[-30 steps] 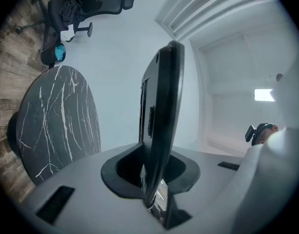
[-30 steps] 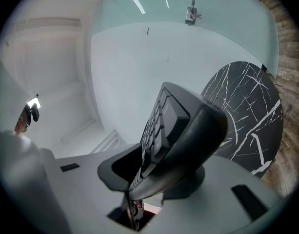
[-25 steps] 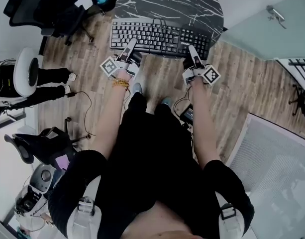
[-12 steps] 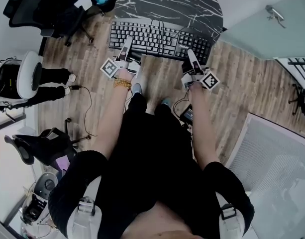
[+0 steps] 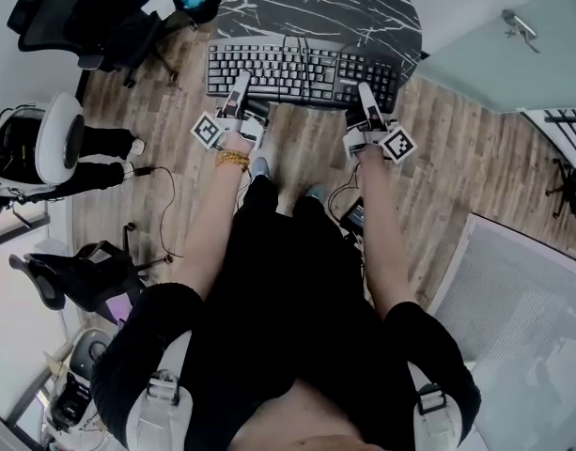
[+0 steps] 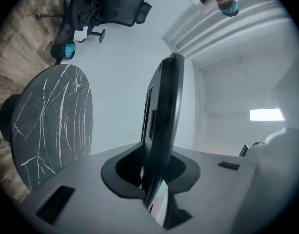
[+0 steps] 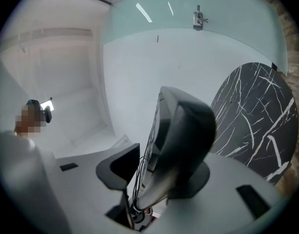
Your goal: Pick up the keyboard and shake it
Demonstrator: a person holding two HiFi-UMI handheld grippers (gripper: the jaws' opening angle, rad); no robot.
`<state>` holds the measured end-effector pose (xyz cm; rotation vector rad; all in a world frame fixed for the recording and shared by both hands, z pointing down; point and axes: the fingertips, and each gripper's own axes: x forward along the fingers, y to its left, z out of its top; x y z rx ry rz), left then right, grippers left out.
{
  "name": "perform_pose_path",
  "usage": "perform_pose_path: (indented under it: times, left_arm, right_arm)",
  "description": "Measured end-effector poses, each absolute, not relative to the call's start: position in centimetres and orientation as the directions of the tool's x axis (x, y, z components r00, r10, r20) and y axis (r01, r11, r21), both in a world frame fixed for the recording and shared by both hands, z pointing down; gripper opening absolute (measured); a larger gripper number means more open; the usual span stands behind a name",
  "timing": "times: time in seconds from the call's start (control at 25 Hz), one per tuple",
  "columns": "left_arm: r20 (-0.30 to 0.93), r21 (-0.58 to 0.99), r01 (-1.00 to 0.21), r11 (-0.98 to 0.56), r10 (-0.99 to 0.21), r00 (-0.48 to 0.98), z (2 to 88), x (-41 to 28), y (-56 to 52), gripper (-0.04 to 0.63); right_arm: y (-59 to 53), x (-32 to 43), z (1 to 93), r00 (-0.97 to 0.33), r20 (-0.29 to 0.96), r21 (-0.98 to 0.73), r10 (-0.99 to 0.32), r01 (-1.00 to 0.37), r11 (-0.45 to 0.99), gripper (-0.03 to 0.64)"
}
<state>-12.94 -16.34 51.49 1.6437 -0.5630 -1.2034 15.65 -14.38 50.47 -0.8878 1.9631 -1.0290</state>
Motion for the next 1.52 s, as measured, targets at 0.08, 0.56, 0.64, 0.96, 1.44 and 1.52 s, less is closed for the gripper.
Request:
perform_pose_path:
  times: [0.08,0.56,0.64,0.96,1.44,1.52]
  left_arm:
    - [-0.443,0.897,0.181,-0.404,-0.801,0.403,51.5,-12.7,-16.2,0.072]
    - [-0.463,0.886,0.203,-0.417,-0.767,0.443,50.9,-12.6,-16.2,0.077]
    - [-0.452,0.892,0.213,-0.399,-0.768,0.453,51.2,-12.4,-16.5,0.077]
    - [-0.373,0.892,0.020,-0.452,-0.710,0.598,51.1,-11.7,-16.4,0.077]
    - [-0.444,0.869,0.081,-0.488,-0.696,0.565,49.7,-11.5,-16.2,0.078]
    - [-0.464,0.867,0.121,-0.484,-0.694,0.550,49.4,-11.4,-16.0,0.072]
  right_arm:
    - [-14.4,15.8,50.8,-0.486,-0.266,-0.869,-0.832,-0.253,0.425,0.157]
    - [-14.3,16.0,52.2,-0.435,-0.263,-0.894,-0.861,-0.225,0.387,0.131]
    - [-14.3,16.3,51.9,-0.424,-0.280,-0.896,-0.861,-0.207,0.393,0.093]
    - [-14.1,16.7,51.6,-0.427,-0.271,-0.879,-0.863,-0.256,0.402,0.101]
    - [-13.2,16.6,47.3,-0.399,-0.410,-0.807,-0.820,-0.261,0.530,0.095]
    - [-13.1,16.8,46.2,-0.355,-0.450,-0.801,-0.819,-0.244,0.546,0.098]
